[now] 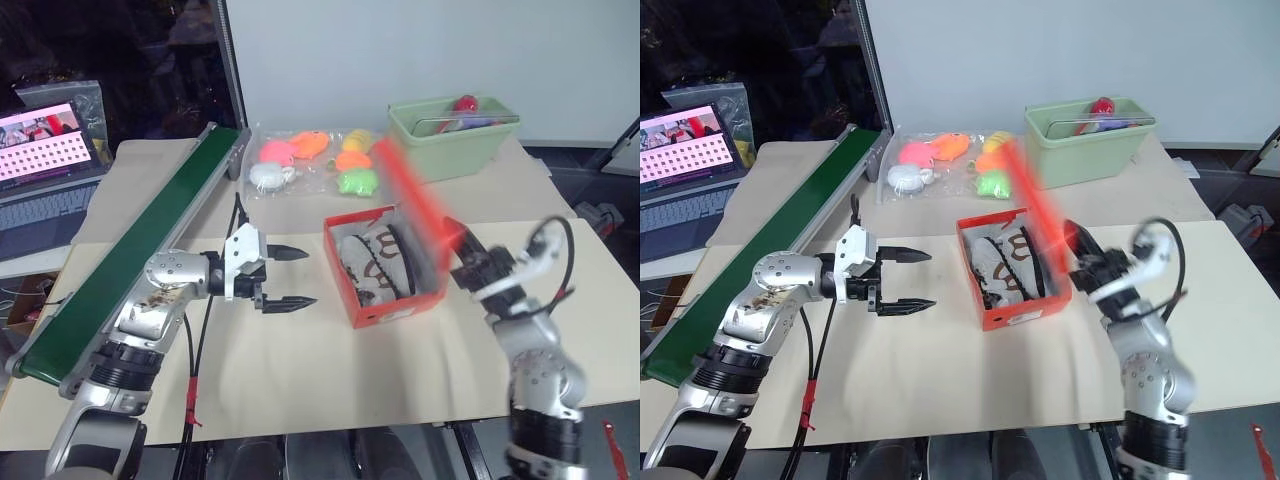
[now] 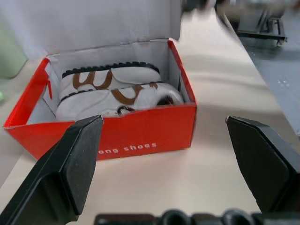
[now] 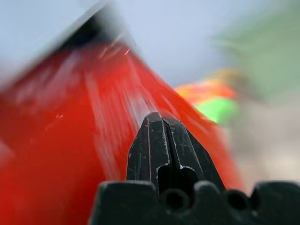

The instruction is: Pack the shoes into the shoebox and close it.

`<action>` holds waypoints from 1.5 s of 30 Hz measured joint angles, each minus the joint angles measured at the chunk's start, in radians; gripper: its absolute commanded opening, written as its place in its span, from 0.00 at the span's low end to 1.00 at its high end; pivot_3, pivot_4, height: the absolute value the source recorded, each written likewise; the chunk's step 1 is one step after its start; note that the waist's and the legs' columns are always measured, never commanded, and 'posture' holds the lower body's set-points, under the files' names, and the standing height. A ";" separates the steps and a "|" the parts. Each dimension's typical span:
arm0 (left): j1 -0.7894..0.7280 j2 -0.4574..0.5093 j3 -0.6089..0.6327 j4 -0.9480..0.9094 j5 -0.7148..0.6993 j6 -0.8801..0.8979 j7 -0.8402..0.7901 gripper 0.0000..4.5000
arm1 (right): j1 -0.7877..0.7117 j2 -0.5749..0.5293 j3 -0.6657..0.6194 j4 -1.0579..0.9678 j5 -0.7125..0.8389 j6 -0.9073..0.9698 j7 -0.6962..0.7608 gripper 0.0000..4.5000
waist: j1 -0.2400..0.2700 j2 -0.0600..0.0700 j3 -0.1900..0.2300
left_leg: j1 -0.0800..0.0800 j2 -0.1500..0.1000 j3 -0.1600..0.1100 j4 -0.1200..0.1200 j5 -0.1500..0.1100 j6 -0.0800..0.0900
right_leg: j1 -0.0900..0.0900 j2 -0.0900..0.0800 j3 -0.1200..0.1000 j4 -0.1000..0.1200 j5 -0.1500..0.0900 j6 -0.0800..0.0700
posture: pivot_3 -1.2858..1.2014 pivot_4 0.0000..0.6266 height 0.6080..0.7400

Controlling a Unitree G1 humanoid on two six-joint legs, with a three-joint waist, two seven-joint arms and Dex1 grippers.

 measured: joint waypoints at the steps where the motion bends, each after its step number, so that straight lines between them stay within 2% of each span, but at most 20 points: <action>1: 0.004 0.000 0.000 -0.005 0.000 0.002 0.002 1.00 | -0.018 -0.082 0.066 -0.051 -0.052 0.020 0.029 0.00 | 0.003 0.000 0.000 | 0.000 0.000 0.000 0.000 0.000 0.000 | 0.000 0.000 -0.001 0.000 -0.001 0.001 | 0.52 0.24 0.92; 4: 0.023 0.003 0.001 -0.028 0.000 0.016 0.013 1.00 | -0.047 -0.481 0.372 -0.219 -0.343 0.043 0.204 0.00 | 0.027 -0.001 -0.001 | -0.001 -0.002 -0.001 0.000 0.000 0.000 | 0.001 -0.002 -0.003 -0.004 -0.003 0.002 | 0.52 0.24 0.92; 5: 0.032 0.006 0.002 -0.032 0.000 0.017 0.016 1.00 | -0.041 -0.555 0.448 -0.229 -0.423 0.042 0.254 0.00 | 0.034 -0.003 -0.001 | -0.001 -0.002 -0.001 0.000 0.000 0.000 | 0.001 -0.002 -0.004 -0.005 -0.005 0.006 | 0.52 0.24 0.92; 7: 0.039 0.008 0.004 -0.031 0.000 0.019 0.022 1.00 | -0.035 -0.579 0.543 -0.192 -0.523 0.039 0.309 0.00 | 0.039 -0.007 -0.001 | -0.003 -0.002 -0.001 0.001 0.000 0.000 | 0.001 -0.002 -0.003 -0.005 -0.004 0.005 | 0.52 0.24 0.92; 9: 0.038 0.006 0.004 -0.032 0.000 0.019 0.024 1.00 | -0.039 -0.543 0.573 -0.147 -0.555 0.034 0.318 0.00 | 0.040 -0.007 -0.001 | -0.003 -0.002 0.000 0.003 0.000 0.000 | 0.001 -0.003 -0.002 -0.004 -0.002 0.002 | 0.52 0.24 0.92; 13: 0.039 0.000 0.004 -0.034 0.000 0.018 0.036 1.00 | -0.120 -0.346 0.573 0.026 -0.611 0.039 0.246 0.00 | 0.026 -0.009 0.000 | -0.001 0.000 0.000 0.004 0.000 0.000 | 0.002 -0.001 -0.002 -0.002 -0.001 0.000 | 0.52 0.24 0.92; 14: 0.044 0.002 0.004 -0.044 0.000 0.019 0.040 1.00 | -0.159 -0.264 0.545 0.098 -0.613 0.040 0.199 0.00 | 0.025 -0.009 0.000 | -0.001 -0.001 0.000 0.004 0.000 0.000 | 0.001 -0.001 -0.001 -0.001 -0.001 -0.001 | 0.52 0.24 0.92; 17: 0.053 0.003 0.007 -0.060 0.000 0.020 0.043 1.00 | -0.208 -0.180 0.467 0.168 -0.605 0.040 0.148 0.00 | 0.028 -0.009 0.000 | -0.002 -0.001 -0.001 0.005 0.000 0.000 | 0.001 -0.001 -0.002 -0.001 0.000 -0.001 | 0.52 0.24 0.92; 20: 0.069 0.010 0.014 -0.072 -0.001 0.038 0.050 1.00 | -0.224 -0.153 0.419 0.162 -0.561 0.053 0.173 0.00 | 0.038 -0.009 0.000 | -0.003 -0.001 -0.001 0.005 -0.001 0.001 | 0.001 -0.002 -0.003 -0.002 -0.001 0.000 | 0.52 0.24 0.92; 25: 0.068 0.010 0.022 -0.085 -0.001 0.043 0.066 1.00 | -0.207 -0.140 0.416 0.045 -0.414 0.152 0.306 0.00 | 0.042 -0.009 0.000 | -0.003 -0.001 -0.002 0.005 -0.001 0.001 | 0.001 -0.002 -0.003 -0.001 -0.001 0.000 | 0.52 0.24 0.92; 27: 0.069 0.012 0.026 -0.087 -0.002 0.050 0.069 1.00 | -0.238 -0.086 0.390 0.064 -0.379 0.180 0.293 0.00 | 0.040 -0.009 0.000 | -0.002 -0.001 -0.001 0.006 -0.001 0.001 | 0.002 -0.002 -0.003 0.000 0.000 -0.001 | 0.52 0.24 0.92; 29: 0.069 0.005 0.025 -0.099 -0.002 0.055 0.071 1.00 | -0.331 -0.014 0.338 0.142 -0.381 0.184 0.216 0.00 | 0.028 -0.009 0.000 | -0.001 -0.001 -0.001 0.006 0.000 0.000 | 0.001 -0.001 -0.002 0.001 0.000 -0.002 | 0.52 0.24 0.92; 31: 0.073 0.008 0.026 -0.108 -0.002 0.056 0.071 1.00 | -0.387 -0.007 0.309 0.202 -0.418 0.166 0.163 0.00 | 0.028 -0.009 0.000 | 0.000 0.000 -0.001 0.006 0.000 0.000 | 0.002 -0.001 -0.003 0.001 0.000 -0.002 | 0.52 0.24 0.92; 37: 0.076 0.004 0.028 -0.109 -0.001 0.058 0.076 1.00 | -0.550 0.107 0.298 0.663 -0.597 -0.048 -0.059 0.00 | 0.026 -0.009 0.000 | -0.002 -0.001 -0.001 0.004 0.000 0.000 | 0.000 -0.001 -0.003 0.000 0.001 -0.002 | 0.52 0.24 0.92; 41: 0.075 0.003 0.028 -0.108 -0.001 0.058 0.077 1.00 | -0.598 0.150 0.305 0.866 -0.653 -0.149 -0.088 0.00 | 0.025 -0.009 0.000 | -0.003 -0.001 -0.001 0.000 0.000 0.000 | -0.001 -0.002 -0.003 0.001 0.001 -0.002 | 0.52 0.24 0.92; 45: 0.076 0.005 0.029 -0.108 -0.001 0.059 0.079 1.00 | -0.606 0.148 0.372 0.986 -0.715 -0.116 -0.021 0.00 | 0.025 -0.009 0.000 | -0.002 -0.001 -0.001 0.000 0.000 0.000 | 0.000 -0.002 -0.003 0.001 0.001 -0.002 | 0.52 0.24 0.92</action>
